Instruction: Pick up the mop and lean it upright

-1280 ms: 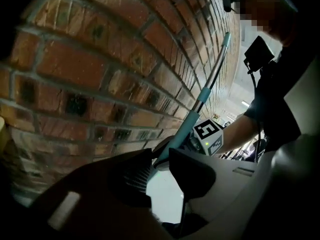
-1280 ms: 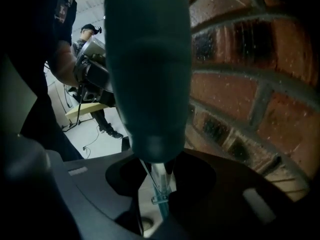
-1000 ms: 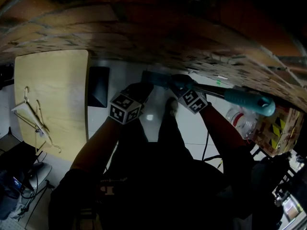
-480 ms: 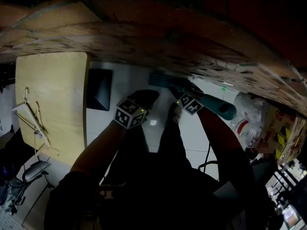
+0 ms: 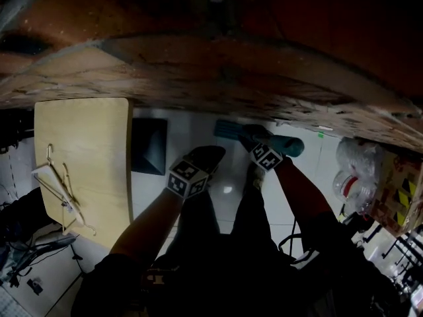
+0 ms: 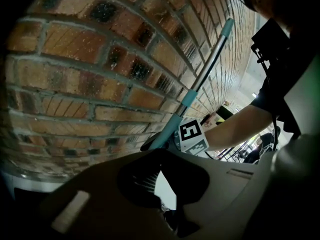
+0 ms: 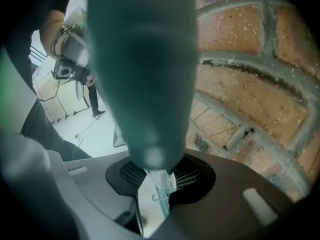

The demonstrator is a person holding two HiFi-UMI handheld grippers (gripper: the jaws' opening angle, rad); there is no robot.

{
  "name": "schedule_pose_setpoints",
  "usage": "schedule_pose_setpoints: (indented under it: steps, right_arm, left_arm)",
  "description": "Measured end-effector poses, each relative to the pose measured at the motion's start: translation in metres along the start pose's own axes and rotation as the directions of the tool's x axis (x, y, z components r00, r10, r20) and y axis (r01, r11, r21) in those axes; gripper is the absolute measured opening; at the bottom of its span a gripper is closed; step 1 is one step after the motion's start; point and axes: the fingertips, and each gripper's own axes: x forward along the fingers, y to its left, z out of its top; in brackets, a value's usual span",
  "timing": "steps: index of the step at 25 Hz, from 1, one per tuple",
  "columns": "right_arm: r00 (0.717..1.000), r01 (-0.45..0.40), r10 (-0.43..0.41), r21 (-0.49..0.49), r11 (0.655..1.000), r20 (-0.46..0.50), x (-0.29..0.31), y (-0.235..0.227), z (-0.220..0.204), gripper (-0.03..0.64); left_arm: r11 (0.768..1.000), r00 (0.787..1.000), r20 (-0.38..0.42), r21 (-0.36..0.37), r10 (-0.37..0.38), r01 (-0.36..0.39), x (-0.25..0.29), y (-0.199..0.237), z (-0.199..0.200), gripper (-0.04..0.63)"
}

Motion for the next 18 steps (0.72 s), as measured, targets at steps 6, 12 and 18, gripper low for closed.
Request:
schedule_pose_setpoints:
  steps: [6, 12, 18]
  right_arm:
    - [0.998, 0.054, -0.054, 0.016, 0.998, 0.045, 0.011, -0.023, 0.010, 0.141]
    - [0.999, 0.048, -0.048, 0.005, 0.999, 0.005, 0.011, -0.026, 0.013, 0.146]
    - [0.998, 0.057, -0.057, 0.047, 0.997, 0.003, 0.012, -0.027, 0.017, 0.208]
  left_arm:
    - [1.000, 1.000, -0.024, 0.014, -0.011, 0.011, 0.004, 0.001, -0.009, 0.002]
    - [0.999, 1.000, -0.009, 0.026, -0.026, 0.027, 0.001, -0.006, 0.001, 0.002]
    - [0.999, 1.000, 0.001, 0.034, -0.020, 0.020, -0.003, -0.004, 0.009, 0.002]
